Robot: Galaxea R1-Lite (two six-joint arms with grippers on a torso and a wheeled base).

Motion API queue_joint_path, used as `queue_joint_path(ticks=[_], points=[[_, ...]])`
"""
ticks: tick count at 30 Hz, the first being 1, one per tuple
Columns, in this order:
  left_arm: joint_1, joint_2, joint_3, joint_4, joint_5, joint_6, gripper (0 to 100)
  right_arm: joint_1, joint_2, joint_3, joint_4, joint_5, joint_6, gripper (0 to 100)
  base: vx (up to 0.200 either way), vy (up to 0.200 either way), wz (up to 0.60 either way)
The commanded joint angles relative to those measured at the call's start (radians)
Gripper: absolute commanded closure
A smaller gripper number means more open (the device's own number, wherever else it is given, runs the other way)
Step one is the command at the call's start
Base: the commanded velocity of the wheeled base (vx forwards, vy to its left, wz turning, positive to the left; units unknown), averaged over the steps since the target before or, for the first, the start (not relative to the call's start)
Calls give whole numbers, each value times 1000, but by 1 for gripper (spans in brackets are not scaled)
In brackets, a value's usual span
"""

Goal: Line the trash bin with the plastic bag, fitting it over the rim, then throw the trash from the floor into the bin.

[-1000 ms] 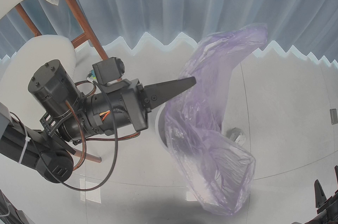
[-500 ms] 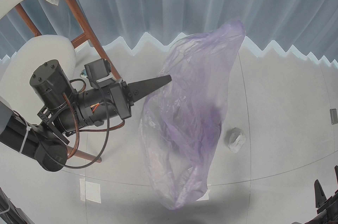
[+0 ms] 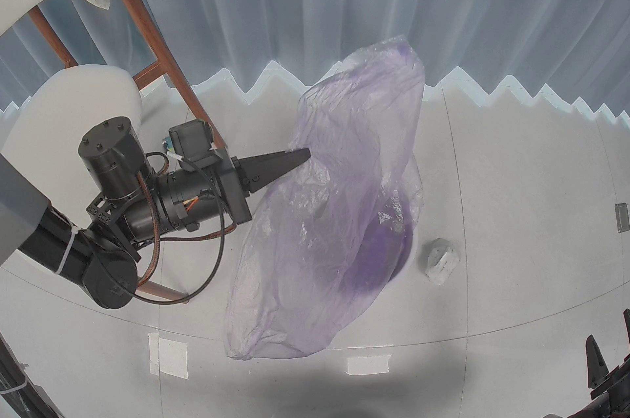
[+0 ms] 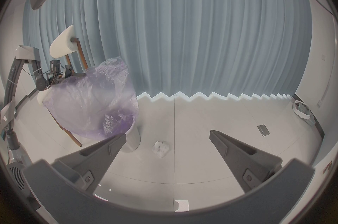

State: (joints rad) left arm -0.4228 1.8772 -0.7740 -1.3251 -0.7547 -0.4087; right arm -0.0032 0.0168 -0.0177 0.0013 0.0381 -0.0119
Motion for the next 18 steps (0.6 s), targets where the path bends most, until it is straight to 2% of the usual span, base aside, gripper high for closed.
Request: queue_joint_path(ticks=[1,5,11,16,18], points=[[9,28,16,0,3,16,100,0,-17,16,0,0,0,0,200,200,0],[4,28,12,0,9,16,100,0,-17,18,0,0,0,0,200,200,0],[-5,34,-5,0,20,16,100,0,-17,16,0,0,0,0,0,200,0],[-54,100,-91,-13,126,19,100,0,-17,16,0,0,0,0,0,0,0],[-71,112,-100,-11,140,19,100,0,-17,16,0,0,0,0,0,0,0]])
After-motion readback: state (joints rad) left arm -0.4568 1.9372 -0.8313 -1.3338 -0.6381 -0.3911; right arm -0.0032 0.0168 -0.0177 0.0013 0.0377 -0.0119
